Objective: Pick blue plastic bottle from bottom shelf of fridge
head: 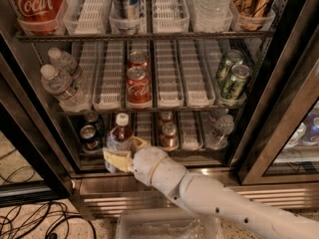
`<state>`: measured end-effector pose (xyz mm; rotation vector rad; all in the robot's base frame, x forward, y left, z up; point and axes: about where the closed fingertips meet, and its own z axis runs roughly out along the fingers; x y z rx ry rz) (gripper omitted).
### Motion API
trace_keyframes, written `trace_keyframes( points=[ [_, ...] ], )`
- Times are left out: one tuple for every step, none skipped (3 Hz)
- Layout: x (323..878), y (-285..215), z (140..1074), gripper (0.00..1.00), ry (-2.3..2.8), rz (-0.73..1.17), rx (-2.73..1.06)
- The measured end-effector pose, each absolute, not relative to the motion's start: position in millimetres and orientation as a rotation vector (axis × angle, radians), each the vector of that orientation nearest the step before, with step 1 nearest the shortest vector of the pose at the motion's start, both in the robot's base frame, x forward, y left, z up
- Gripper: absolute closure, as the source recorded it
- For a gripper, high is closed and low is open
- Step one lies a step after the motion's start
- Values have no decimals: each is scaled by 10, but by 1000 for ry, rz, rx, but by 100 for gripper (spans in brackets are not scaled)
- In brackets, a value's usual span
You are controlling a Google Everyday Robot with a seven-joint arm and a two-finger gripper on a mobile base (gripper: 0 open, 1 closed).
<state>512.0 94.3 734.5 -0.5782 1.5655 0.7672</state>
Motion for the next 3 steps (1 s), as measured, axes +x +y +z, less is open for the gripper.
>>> trace_keyframes(
  points=[
    [5110, 888, 7461, 100, 1571, 819, -664],
    [5019, 829, 7515, 100, 1580, 872, -757],
    [4913, 730, 7550, 100, 1585, 915, -829]
  ],
)
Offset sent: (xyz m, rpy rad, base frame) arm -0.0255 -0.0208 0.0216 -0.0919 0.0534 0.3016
